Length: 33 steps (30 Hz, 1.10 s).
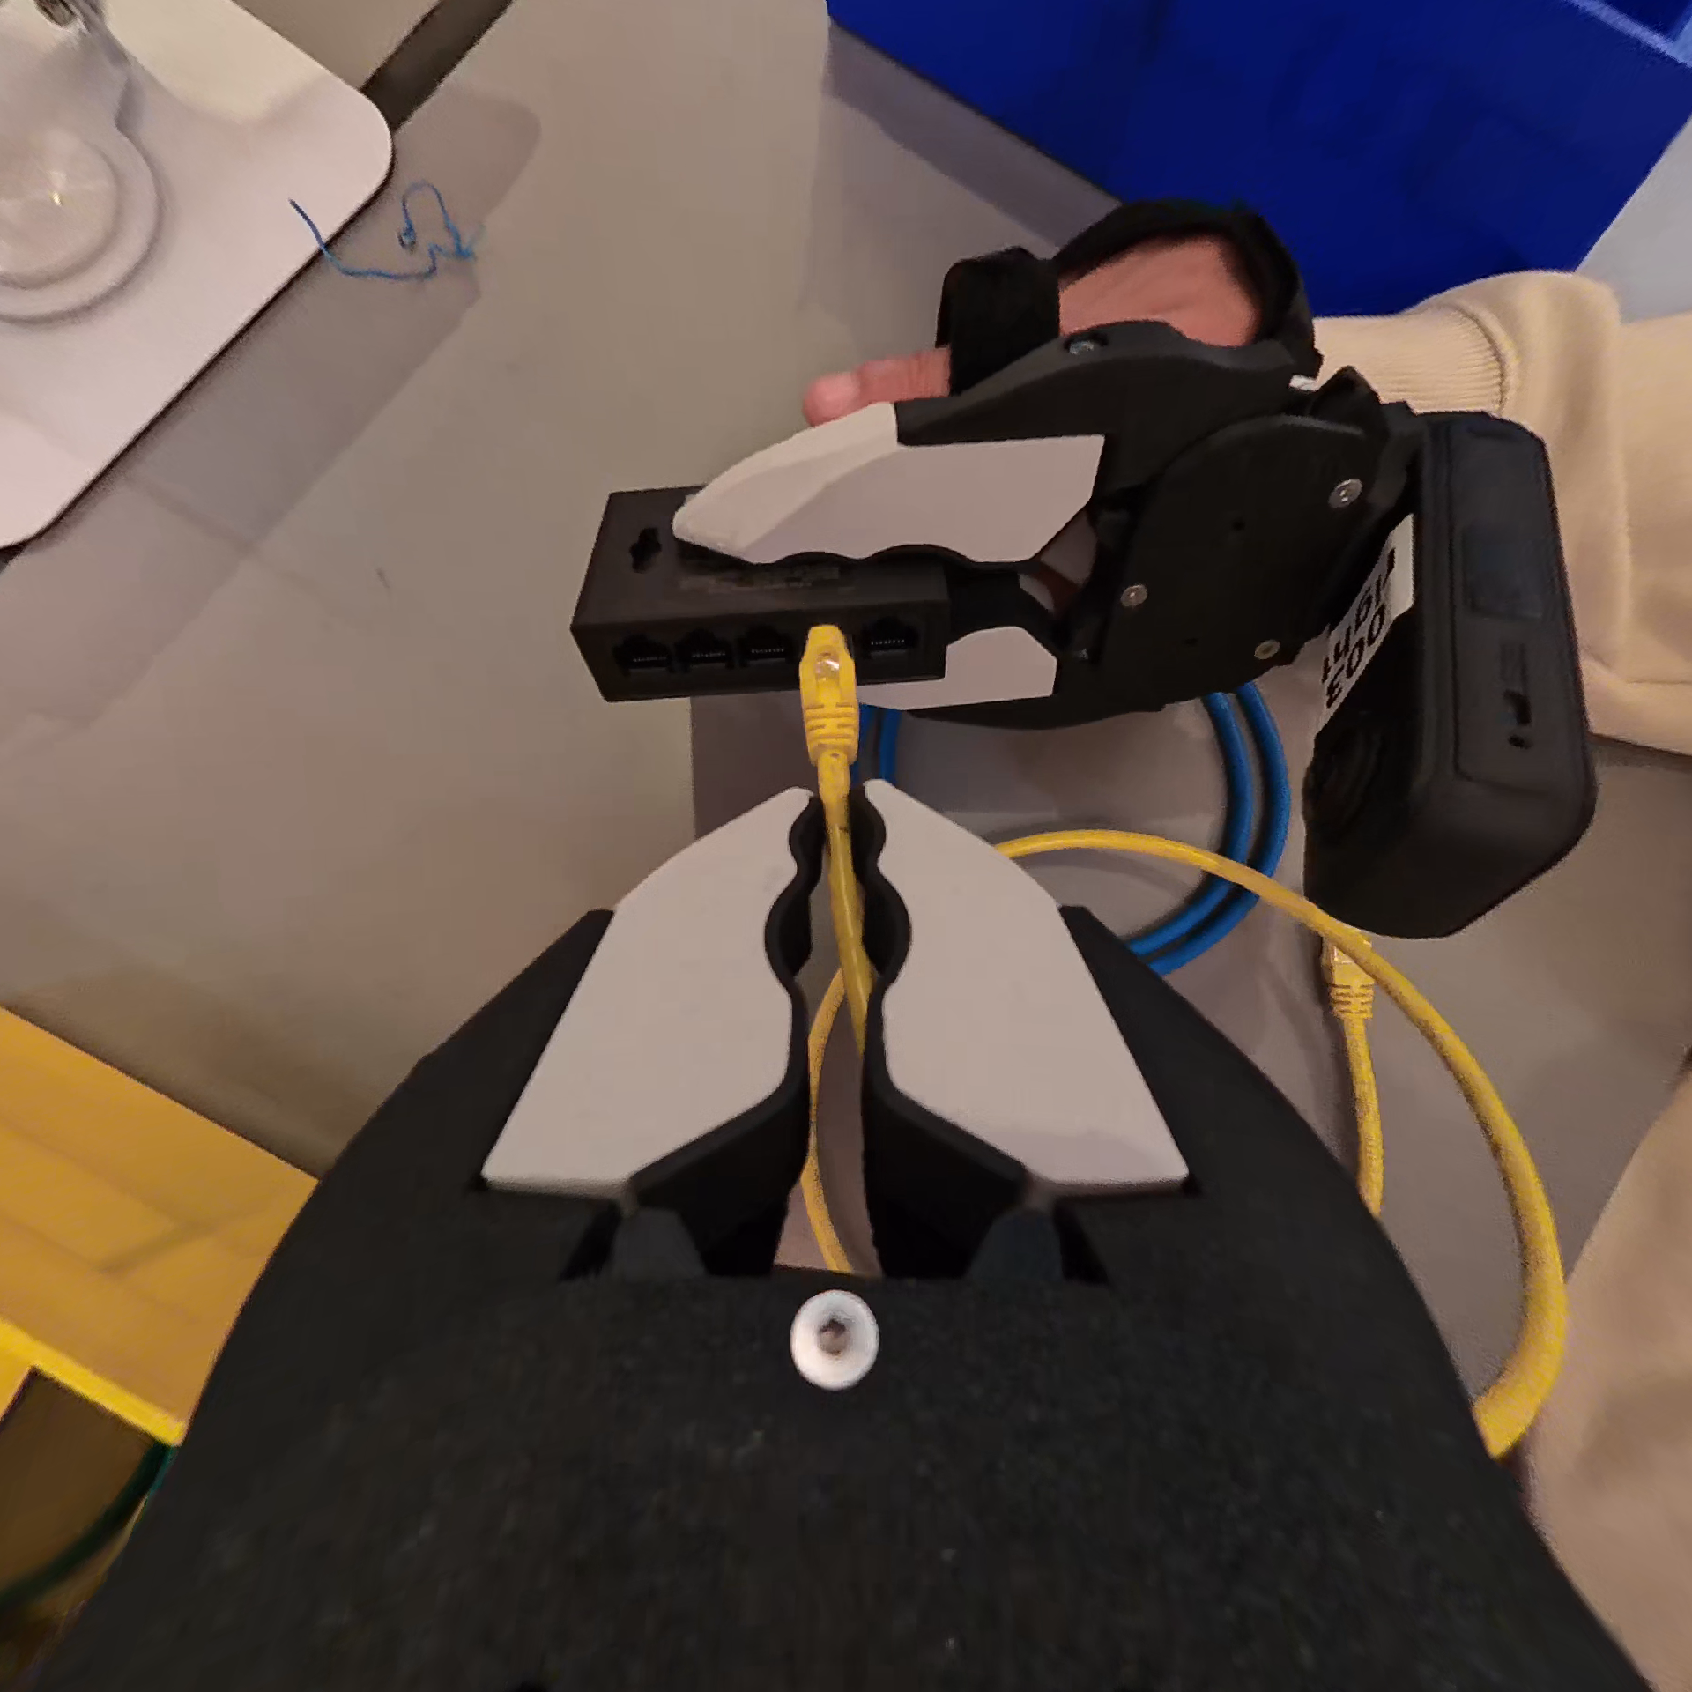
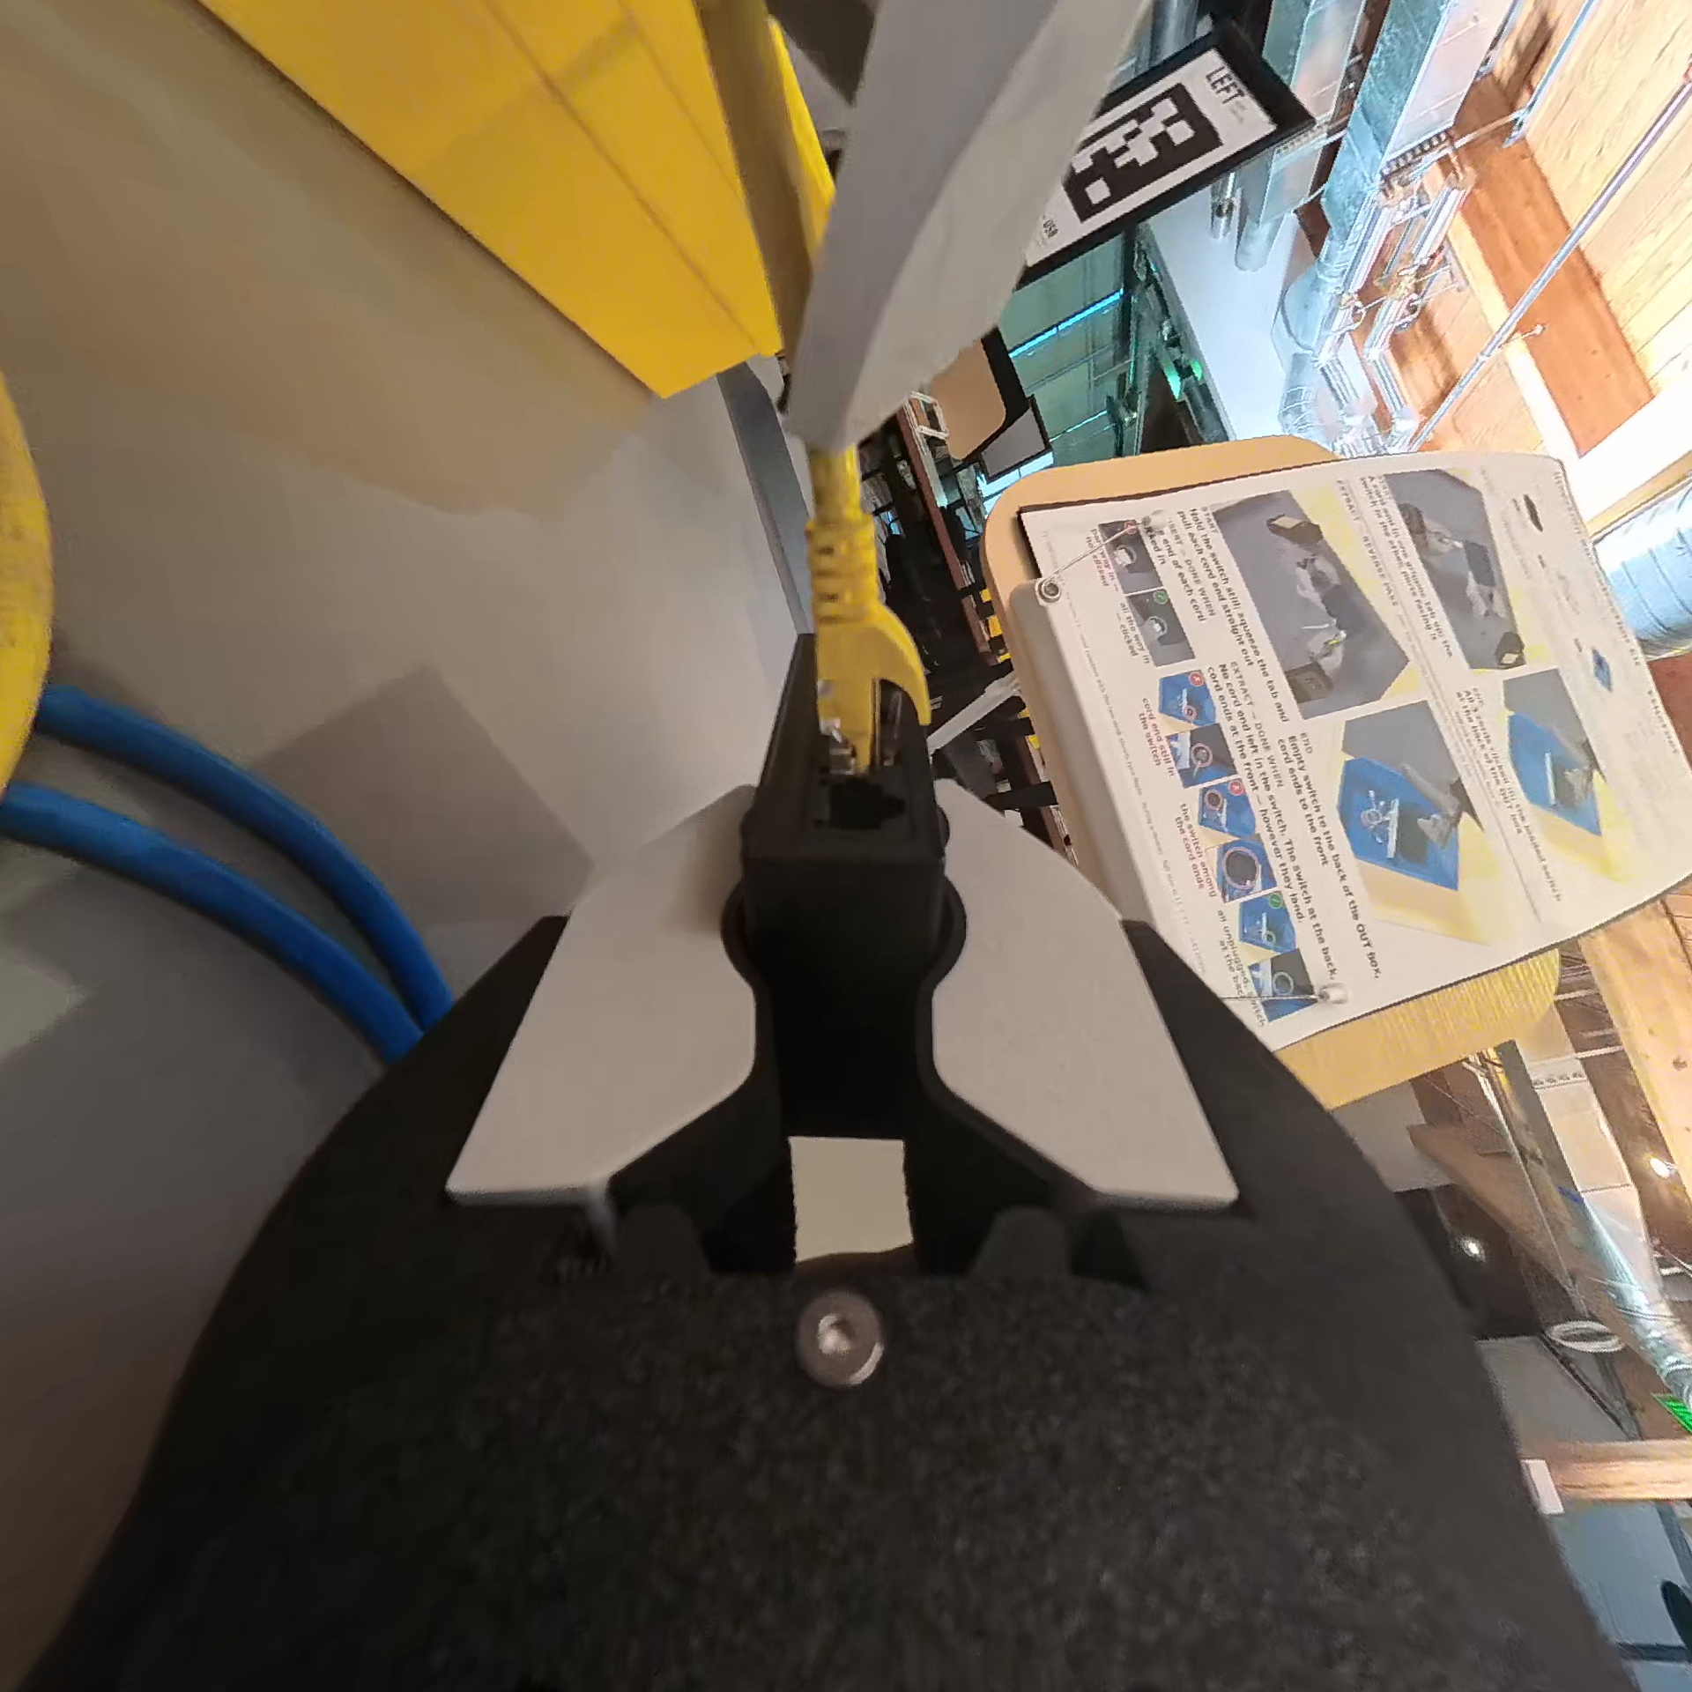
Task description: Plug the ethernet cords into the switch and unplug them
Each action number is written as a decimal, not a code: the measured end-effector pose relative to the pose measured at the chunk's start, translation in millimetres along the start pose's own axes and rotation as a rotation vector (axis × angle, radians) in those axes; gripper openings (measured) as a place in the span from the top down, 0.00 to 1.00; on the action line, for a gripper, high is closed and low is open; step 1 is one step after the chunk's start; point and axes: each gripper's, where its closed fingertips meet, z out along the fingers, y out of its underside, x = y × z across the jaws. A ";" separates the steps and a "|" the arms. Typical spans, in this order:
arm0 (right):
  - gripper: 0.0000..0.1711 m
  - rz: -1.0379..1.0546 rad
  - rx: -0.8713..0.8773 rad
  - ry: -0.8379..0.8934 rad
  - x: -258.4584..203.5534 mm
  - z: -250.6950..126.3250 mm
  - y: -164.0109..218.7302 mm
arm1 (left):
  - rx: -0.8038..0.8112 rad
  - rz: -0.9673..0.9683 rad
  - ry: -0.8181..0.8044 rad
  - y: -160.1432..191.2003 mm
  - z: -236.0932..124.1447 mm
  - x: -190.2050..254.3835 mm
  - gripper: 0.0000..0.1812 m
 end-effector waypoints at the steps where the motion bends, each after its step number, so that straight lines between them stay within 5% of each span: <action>1: 0.83 -0.002 0.003 0.003 0.2 -0.2 -0.4 | 0.006 0.010 -0.005 0.4 0.1 0.8 0.97; 22: 0.84 0.007 0.022 0.021 -0.5 -4.6 -9.1 | 0.062 0.077 -0.018 -1.6 6.0 -2.2 0.97; 33: 0.83 0.089 0.022 0.009 2.2 -3.1 -8.8 | 0.221 -0.022 0.068 -9.1 5.1 -5.7 0.97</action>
